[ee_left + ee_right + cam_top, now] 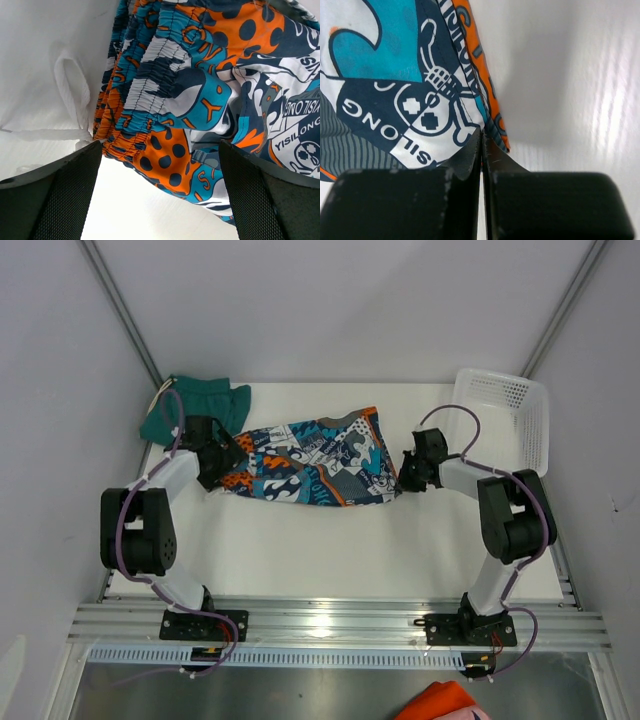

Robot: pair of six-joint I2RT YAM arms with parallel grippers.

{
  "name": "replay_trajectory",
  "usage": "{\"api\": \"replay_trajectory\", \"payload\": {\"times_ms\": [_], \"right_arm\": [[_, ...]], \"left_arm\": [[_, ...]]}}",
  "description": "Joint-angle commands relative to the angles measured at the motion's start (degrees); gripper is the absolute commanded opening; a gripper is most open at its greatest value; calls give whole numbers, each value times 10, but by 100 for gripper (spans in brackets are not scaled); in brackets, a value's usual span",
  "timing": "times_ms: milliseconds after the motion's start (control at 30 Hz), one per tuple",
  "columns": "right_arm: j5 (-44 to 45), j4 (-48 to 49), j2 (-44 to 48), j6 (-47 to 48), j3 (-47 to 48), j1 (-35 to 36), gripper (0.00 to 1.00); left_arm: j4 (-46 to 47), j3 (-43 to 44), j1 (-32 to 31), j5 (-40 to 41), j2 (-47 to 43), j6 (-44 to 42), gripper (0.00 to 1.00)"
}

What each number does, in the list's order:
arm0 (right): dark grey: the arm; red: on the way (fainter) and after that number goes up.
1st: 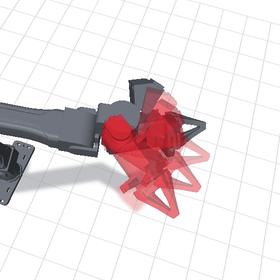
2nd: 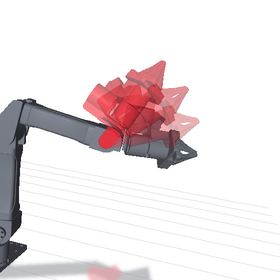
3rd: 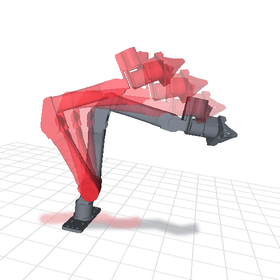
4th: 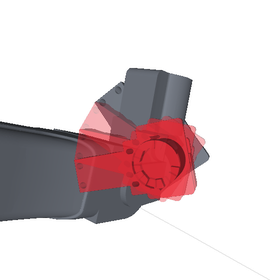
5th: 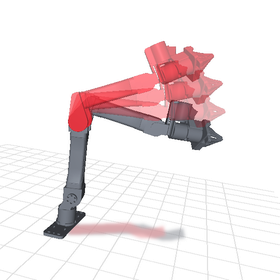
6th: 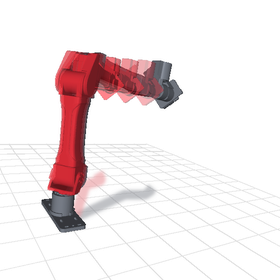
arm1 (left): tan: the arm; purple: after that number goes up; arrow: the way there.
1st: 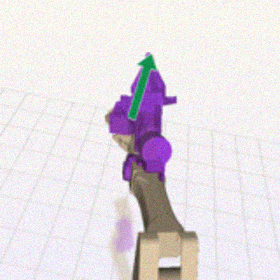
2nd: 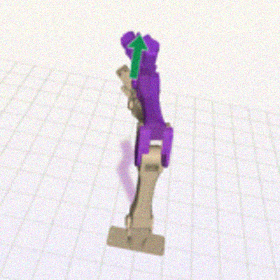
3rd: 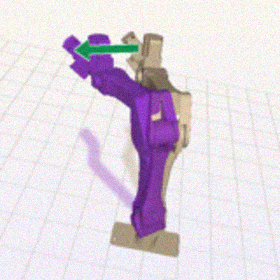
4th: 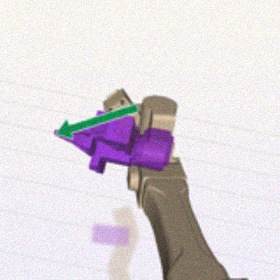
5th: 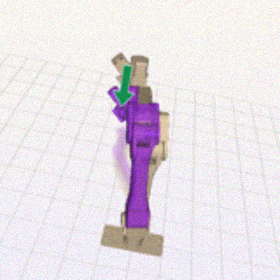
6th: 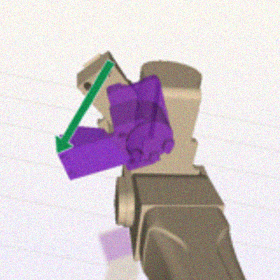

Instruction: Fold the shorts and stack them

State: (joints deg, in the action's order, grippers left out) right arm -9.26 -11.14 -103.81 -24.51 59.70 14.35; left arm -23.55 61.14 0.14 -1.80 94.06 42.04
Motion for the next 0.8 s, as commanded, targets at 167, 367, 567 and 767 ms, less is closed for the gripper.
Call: {"api": "replay_trajectory", "payload": {"times_ms": [167,367,567,767], "right_arm": [[163,-56,122,21,-78,-11,0],[216,-82,172,35,-96,-22,10],[214,-99,208,35,-60,-24,36],[46,-74,225,19,-5,11,46]], "left_arm": [[39,-51,-30,15,-56,14,99],[36,-64,-63,39,-80,27,99],[72,-89,-77,25,-106,23,99],[105,-117,-76,2,-121,6,99]]}}
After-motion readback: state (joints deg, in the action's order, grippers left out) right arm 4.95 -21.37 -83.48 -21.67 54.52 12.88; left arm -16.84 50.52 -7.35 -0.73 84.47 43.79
